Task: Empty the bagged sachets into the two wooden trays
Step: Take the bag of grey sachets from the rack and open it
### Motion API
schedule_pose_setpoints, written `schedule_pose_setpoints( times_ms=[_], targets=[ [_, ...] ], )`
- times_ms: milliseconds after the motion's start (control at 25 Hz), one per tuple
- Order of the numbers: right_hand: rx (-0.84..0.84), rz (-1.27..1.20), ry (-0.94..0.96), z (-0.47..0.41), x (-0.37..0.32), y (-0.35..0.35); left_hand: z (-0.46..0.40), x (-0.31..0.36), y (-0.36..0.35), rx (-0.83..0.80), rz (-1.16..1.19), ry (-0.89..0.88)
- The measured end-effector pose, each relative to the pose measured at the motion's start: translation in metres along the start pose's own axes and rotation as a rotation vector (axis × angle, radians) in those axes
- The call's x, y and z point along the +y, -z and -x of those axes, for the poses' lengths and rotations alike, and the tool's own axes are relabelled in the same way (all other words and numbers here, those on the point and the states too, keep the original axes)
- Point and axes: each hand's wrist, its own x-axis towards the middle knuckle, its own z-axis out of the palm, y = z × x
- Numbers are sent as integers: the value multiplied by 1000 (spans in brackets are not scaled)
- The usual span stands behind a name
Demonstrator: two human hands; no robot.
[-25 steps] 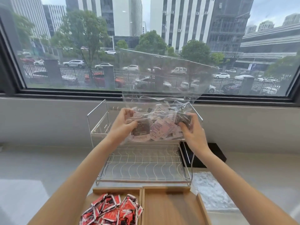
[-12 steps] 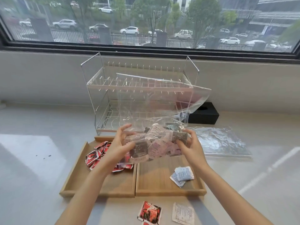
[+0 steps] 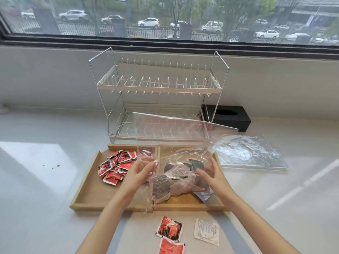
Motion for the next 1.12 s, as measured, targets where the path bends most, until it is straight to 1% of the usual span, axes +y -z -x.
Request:
schedule_pose_setpoints(
  times_ms=[120,240,400,520,760,1000,1120],
  targets=[
    [59,-91,-20,-5,-5,8,-1,4,-2,13,-28,-57],
    [73,-122,-7,-10,-12,14,-2,14,-3,40,-51,-127],
    [184,-220,44,-19,-13,15,-6,26,-2,73,41,-204],
    [205,-343,85,-22,-20,20,-8,34,-3,112,48,-244],
    [204,-299,281,-20,-51,41,-9,55,-3,217,90,-299],
    [180,-154,404,-21,-71,55,-9,73,1,206,164,-368],
    [184,-155,429,-24,-92,70,-6,75,1,176,143,-362]
  ],
)
